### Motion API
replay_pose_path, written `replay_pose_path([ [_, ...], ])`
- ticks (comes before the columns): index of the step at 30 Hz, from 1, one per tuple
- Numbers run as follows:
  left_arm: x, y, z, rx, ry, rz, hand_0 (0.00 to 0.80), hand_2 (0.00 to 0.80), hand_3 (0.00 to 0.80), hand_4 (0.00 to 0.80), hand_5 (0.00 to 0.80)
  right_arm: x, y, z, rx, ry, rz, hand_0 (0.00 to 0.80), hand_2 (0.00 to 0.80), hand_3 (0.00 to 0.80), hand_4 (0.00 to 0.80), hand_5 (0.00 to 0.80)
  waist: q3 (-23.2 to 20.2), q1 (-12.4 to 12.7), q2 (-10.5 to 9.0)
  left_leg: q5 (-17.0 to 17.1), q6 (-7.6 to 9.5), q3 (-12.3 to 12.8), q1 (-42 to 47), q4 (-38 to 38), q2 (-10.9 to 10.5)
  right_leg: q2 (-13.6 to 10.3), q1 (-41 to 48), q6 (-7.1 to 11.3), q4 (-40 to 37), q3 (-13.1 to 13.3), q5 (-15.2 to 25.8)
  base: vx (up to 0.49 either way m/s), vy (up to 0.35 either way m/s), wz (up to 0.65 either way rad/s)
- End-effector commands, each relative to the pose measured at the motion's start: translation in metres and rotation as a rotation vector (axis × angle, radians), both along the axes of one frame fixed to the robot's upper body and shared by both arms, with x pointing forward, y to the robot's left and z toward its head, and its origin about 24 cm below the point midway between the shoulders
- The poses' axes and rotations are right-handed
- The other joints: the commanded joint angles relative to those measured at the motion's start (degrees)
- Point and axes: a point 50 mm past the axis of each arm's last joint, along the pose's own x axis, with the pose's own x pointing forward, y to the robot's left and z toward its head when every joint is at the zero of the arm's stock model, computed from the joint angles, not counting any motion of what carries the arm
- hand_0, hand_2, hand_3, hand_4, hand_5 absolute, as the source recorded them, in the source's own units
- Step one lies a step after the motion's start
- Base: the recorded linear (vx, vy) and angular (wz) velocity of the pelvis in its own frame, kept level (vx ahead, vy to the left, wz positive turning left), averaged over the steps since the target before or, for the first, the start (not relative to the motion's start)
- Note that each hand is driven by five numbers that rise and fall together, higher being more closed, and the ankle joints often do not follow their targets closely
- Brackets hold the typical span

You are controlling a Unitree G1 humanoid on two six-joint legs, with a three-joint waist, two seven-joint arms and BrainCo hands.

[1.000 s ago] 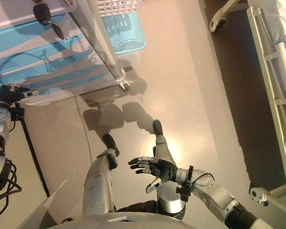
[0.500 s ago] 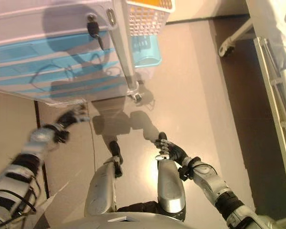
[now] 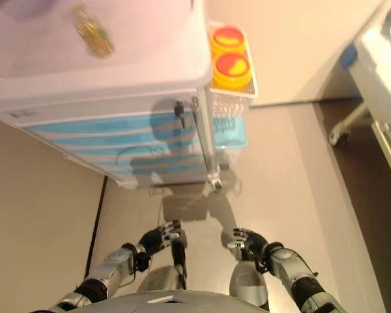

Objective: Open the drawer and pick up the medicine

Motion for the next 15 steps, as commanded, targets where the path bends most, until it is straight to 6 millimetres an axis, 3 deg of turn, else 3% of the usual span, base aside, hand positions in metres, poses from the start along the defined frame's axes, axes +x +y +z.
replay_pose_path([
  [1, -0.005, 0.004, -0.003, -0.044, 0.043, 0.001, 0.0, 0.0, 0.0, 0.0, 0.0, -0.009, 0.022, -0.005, 0.073, 0.011, 0.059, 0.0, 0.0, 0.0, 0.0, 0.0, -1.38, 2.11, -3.51, -5.01, 1.79, -1.8, -0.19, 4.89, -1.46, 0.47, -3.75, -2.21, 6.45, -1.08, -0.7, 0.004, -0.036, 0.12],
  [15, -0.036, -0.009, -0.021, -0.156, 0.207, 0.046, 0.0, 0.0, 0.0, 0.0, 0.0, -0.029, 0.034, -0.023, 0.243, 0.118, -0.091, 0.0, 0.0, 0.0, 0.0, 0.0, -6.32, 4.16, -2.47, -4.46, 2.16, -3.2, 2.92, -0.02, -2.81, 0.29, 0.82, -1.37, 2.65, -3.55, -0.69, -0.012, 0.012, 0.08],
])
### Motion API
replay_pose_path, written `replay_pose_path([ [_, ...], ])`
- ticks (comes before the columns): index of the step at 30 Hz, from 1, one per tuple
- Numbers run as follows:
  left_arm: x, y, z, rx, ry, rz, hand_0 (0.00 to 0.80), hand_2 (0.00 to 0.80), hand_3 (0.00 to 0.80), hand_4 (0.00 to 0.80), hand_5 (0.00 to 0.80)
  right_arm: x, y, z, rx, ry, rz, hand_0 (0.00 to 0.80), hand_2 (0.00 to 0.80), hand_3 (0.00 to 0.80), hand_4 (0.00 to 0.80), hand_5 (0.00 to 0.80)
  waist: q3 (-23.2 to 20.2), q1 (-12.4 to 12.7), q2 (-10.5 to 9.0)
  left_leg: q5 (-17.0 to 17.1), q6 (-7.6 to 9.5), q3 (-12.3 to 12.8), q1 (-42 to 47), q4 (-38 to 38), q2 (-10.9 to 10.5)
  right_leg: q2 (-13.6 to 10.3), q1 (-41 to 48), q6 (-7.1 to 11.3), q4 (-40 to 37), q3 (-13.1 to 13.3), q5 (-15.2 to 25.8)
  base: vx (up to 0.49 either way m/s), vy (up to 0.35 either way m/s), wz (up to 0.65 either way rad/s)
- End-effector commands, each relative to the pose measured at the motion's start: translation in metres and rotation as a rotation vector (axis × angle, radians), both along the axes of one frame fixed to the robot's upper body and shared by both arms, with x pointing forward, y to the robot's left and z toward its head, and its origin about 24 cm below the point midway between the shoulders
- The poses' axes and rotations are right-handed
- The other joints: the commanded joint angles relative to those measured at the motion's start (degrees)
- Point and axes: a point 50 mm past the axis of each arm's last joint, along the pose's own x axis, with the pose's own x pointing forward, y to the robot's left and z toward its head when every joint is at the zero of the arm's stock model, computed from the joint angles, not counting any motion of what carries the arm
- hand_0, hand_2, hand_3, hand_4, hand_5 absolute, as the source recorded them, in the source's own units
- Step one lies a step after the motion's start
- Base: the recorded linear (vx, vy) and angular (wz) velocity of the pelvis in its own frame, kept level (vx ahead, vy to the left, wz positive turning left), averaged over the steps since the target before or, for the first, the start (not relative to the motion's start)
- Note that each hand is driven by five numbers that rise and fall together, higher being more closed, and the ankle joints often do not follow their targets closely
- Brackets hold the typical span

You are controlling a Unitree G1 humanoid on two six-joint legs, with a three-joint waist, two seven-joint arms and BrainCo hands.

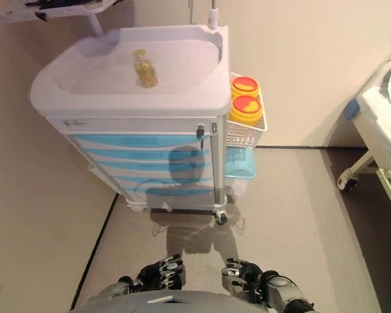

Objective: Open the drawer and pick up the medicine

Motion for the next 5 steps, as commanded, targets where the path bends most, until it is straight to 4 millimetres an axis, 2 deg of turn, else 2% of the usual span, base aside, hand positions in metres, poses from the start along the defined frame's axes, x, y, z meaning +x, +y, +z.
replay_pose_path([
  [1, 0.0147, -0.006, 0.0018, -0.043, -0.011, -0.009, 0.0, 0.0, 0.0, 0.0, 0.0, 0.0186, 0.0259, 0.0047, 0.12, -0.076, -0.02, 0.0, 0.0, 0.0, 0.0, 0.0, 1.59, 1.29, -2.74, -5.42, 2.19, -0.82, 1.47, 2.44, -3.23, -0.43, -1.88, -1.1, 4.72, -1.31, -0.88, -0.002, 0.037, -0.02],
  [5, 0.0143, -0.0058, 0.0005, -0.04, -0.002, -0.004, 0.0, 0.0, 0.0, 0.0, 0.0, 0.016, 0.026, 0.0027, 0.126, -0.069, -0.023, 0.0, 0.0, 0.0, 0.0, 0.0, 0.88, 1.3, -2.78, -5.72, 2.6, -0.76, 2.0, 2.21, -3.74, -0.51, -1.34, -1.09, 4.58, -1.31, -1.04, 0.002, 0.029, 0.0],
])
